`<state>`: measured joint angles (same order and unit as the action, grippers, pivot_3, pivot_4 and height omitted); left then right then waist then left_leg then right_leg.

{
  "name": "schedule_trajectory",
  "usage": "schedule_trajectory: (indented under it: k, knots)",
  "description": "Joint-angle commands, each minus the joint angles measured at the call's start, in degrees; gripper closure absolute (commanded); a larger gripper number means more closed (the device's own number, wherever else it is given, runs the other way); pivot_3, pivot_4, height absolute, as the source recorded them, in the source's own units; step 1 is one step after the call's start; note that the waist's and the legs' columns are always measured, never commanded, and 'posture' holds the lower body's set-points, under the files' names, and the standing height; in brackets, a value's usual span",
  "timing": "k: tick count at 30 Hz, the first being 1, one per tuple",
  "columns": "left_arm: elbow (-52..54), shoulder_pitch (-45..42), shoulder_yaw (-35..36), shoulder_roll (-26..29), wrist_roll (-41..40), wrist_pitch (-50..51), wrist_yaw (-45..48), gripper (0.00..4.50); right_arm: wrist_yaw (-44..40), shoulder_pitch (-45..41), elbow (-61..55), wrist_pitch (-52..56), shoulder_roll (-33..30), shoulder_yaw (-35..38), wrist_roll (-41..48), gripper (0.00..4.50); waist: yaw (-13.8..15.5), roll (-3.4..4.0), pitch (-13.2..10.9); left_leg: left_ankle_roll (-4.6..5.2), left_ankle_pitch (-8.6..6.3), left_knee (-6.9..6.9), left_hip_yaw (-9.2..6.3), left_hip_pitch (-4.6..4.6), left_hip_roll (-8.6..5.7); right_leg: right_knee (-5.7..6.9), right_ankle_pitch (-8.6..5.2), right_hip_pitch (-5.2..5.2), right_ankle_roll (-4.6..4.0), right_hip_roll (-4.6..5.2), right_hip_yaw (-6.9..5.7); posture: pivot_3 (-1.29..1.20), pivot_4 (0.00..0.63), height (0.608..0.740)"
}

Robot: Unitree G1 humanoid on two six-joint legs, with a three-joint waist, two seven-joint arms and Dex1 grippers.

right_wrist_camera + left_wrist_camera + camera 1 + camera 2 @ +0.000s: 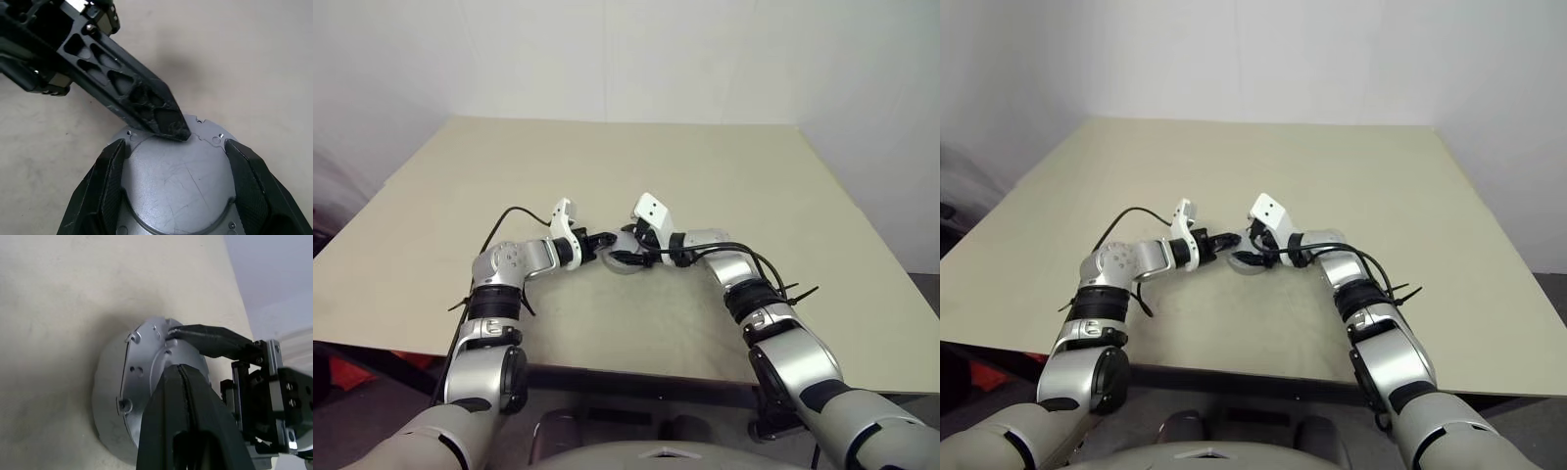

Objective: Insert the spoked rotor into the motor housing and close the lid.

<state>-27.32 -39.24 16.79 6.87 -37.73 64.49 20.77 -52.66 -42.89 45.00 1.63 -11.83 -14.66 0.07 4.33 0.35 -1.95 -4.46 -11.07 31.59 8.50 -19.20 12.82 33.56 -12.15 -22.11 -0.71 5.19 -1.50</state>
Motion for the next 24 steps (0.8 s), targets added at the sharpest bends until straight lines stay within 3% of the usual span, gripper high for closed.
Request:
schedule_trajectory:
  k: [1, 6, 7, 9, 19, 24]
  knots:
    - [-2.0, -0.4, 0.8, 0.4, 0.0, 2.5, -1.0, 4.49, 0.4, 2.6, 1.8, 5.3, -1.9, -2.7, -4.0, 1.38, 0.0, -0.01, 0.0, 0.00, 0.00, -0.08, 0.00, 0.00, 0.00, -0.03, 0.00, 0.00, 0.00, 0.00, 0.00, 0.00, 0.000, 0.740]
    - [-1.6, -0.6, 1.3, 0.6, -0.7, 4.7, -0.6, 4.49, -2.0, 2.4, -1.5, 10.0, -2.3, -2.8, -3.5, 1.38, 0.1, 0.00, 0.0, 0.00, 0.01, -0.36, 0.01, -0.02, 0.01, -0.06, 0.00, -0.04, 0.00, -0.01, -0.03, 0.00, 0.000, 0.740]
    - [-1.5, -0.6, 1.5, 0.6, -1.0, 5.2, -0.5, 4.50, -1.2, 2.4, -1.8, 9.5, -2.4, -2.9, -4.0, 0.64, 0.1, -0.02, 0.0, -0.01, 0.01, -0.36, 0.01, -0.02, 0.01, -0.06, 0.00, -0.02, 0.00, -0.01, -0.03, 0.00, 0.000, 0.740]
    - [-1.4, -0.6, 1.6, 0.6, -1.3, 5.9, -0.5, 4.50, 0.4, 2.6, -2.5, 7.9, -2.7, -3.3, -5.0, 0.02, 0.1, -0.03, 0.0, -0.01, 0.01, -0.36, 0.02, -0.06, 0.01, -0.07, -0.04, -0.03, 0.07, -0.01, -0.03, 0.00, 0.000, 0.740]
    - [-1.0, -0.9, 1.4, 0.8, -2.5, 8.2, 0.1, 4.50, -5.4, 2.7, -13.3, 13.0, -3.4, -1.8, 0.1, 0.02, -0.1, -0.09, -0.1, 0.08, -0.04, -0.41, 0.04, -0.24, 0.02, -0.18, 0.03, -0.11, -0.08, -0.01, -0.04, 0.00, 0.000, 0.740]
    - [-0.7, -1.1, 1.6, 0.8, -3.0, 9.0, -0.2, 4.50, -10.4, 1.5, -18.6, 14.4, -6.6, -0.4, 2.6, 0.02, 0.1, -0.13, -0.4, 0.10, -0.03, -0.38, 0.04, -0.63, 0.02, -0.19, 0.06, -0.40, -0.12, -0.01, -0.08, 0.00, 0.000, 0.740]
